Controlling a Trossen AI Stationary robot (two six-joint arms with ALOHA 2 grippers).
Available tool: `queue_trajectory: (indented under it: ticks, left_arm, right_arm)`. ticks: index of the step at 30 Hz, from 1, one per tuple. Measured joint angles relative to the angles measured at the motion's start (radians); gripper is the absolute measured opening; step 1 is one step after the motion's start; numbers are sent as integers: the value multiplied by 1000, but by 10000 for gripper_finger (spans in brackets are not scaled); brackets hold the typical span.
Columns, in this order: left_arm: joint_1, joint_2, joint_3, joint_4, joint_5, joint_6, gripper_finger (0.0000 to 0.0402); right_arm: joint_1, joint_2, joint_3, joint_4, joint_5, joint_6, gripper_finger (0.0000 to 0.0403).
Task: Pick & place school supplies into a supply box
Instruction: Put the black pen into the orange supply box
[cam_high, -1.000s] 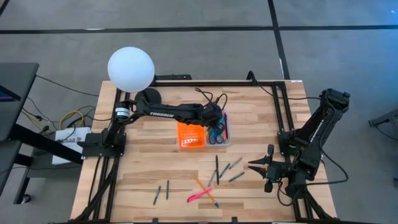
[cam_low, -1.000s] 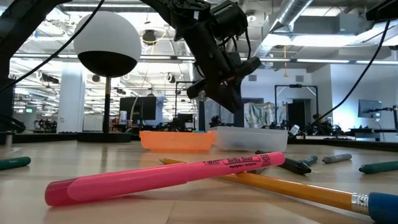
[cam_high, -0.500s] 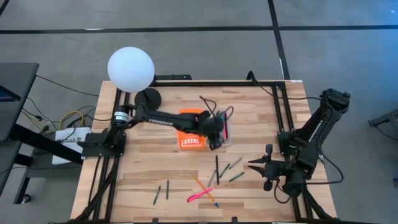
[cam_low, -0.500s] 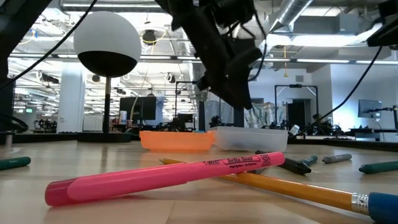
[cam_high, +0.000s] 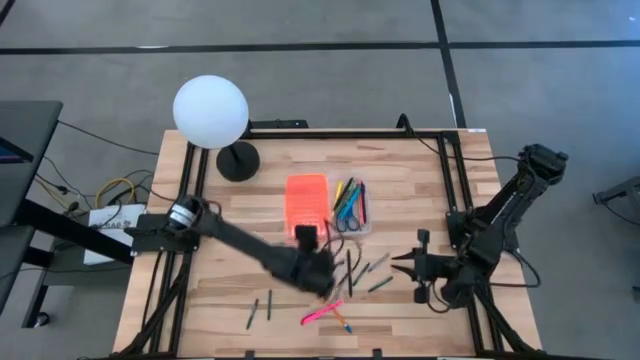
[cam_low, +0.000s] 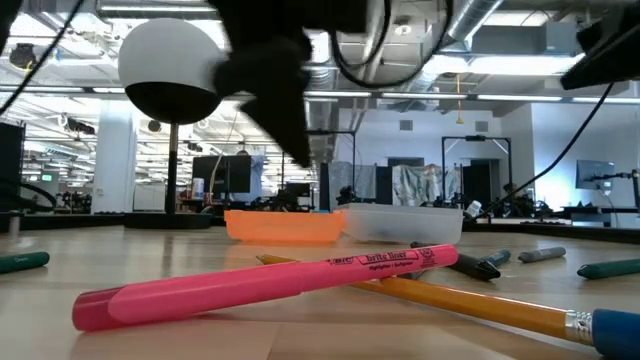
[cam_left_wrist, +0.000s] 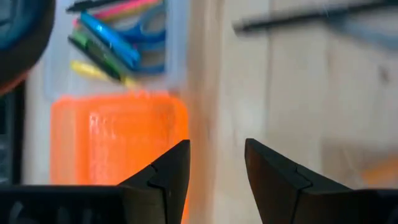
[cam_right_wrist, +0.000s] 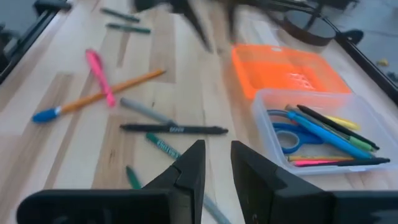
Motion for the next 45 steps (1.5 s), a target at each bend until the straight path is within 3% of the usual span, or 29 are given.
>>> queue_trajectory:
  ticks: [5,13,18,22,30,35,45]
  left_arm:
    - [-147,0,0,-158,-38,-151,149]
    - [-303,1,0,-267,19,-413,149]
    - [-364,1,0,-276,-45,-535,148]
    - [-401,4,0,-275,-114,-600,148]
    - [-415,6,0,-272,-146,-741,148]
    - [-415,7,0,-271,-162,-772,148]
    - [-431,8,0,-275,-215,-708,148]
  right_arm:
    - [-62,0,0,66,-12,-12,71]
    - [-119,2,0,101,-102,-19,71]
    - [-131,2,0,131,-120,-19,71]
    - [-144,48,0,144,-223,-44,71]
    - [-248,202,0,449,-308,-110,71]
    - [-338,285,11,474,-398,79,71]
    - [-388,457,128,443,-389,214,71]
